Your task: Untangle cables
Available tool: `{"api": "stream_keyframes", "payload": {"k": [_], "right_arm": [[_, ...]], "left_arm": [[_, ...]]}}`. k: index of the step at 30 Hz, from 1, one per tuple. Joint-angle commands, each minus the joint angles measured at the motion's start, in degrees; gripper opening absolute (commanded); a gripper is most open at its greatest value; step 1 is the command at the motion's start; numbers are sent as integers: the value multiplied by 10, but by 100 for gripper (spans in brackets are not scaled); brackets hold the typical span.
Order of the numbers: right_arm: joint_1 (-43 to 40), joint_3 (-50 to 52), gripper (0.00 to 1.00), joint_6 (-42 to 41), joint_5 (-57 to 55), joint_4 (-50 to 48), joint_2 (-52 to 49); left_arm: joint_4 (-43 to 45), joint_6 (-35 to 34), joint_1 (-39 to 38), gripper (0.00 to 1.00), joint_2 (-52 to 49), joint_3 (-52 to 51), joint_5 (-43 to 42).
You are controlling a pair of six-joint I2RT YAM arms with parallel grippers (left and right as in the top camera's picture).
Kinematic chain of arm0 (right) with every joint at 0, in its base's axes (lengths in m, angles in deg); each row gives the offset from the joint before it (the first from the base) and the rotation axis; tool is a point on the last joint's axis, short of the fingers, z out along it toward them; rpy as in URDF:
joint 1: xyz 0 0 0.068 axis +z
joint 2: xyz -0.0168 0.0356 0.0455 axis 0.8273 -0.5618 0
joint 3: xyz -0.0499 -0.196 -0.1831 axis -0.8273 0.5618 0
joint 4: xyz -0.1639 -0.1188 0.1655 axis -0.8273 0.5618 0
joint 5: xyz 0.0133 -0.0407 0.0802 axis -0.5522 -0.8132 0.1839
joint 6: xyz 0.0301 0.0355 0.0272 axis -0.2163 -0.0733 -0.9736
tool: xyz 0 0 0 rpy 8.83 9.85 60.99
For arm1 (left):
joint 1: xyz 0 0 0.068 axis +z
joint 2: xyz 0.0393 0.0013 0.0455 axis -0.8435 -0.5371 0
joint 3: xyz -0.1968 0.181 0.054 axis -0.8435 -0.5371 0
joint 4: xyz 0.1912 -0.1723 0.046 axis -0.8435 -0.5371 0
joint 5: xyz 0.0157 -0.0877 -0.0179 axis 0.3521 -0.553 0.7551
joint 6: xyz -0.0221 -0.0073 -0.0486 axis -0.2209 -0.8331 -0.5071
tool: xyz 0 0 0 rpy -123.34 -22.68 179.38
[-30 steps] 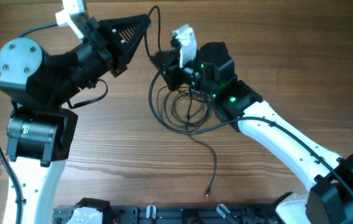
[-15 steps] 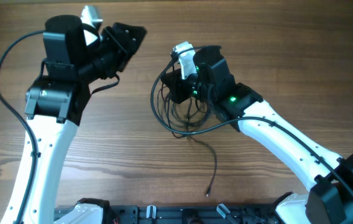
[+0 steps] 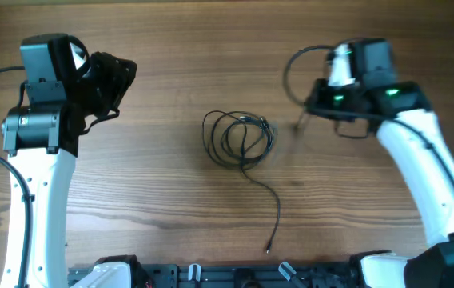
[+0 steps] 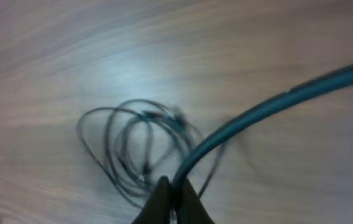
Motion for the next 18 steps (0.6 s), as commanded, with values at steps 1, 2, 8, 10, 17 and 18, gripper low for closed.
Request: {"api": "stream_keyframes", "payload": {"k": [1, 2, 8, 10, 17, 18], "right_arm": [[-103, -80, 4, 12, -13, 29, 12], [-128, -96, 4, 12, -13, 39, 12], [-290, -132, 4, 14, -17, 67, 7], [-323, -132, 4, 17, -24, 76, -5], [-375, -131, 4, 28, -71, 86, -77], [-375, -131, 4, 30, -78, 86, -87]], "left_arm": [[-9, 29, 3, 37, 2, 8, 5], [-14, 31, 3, 37, 2, 8, 5], [-31, 38, 3, 36, 2, 8, 5], [-37, 39, 3, 36, 2, 8, 5], [-55, 55, 3, 38, 2, 8, 6], [-58, 68, 3, 38, 2, 8, 9]]}}
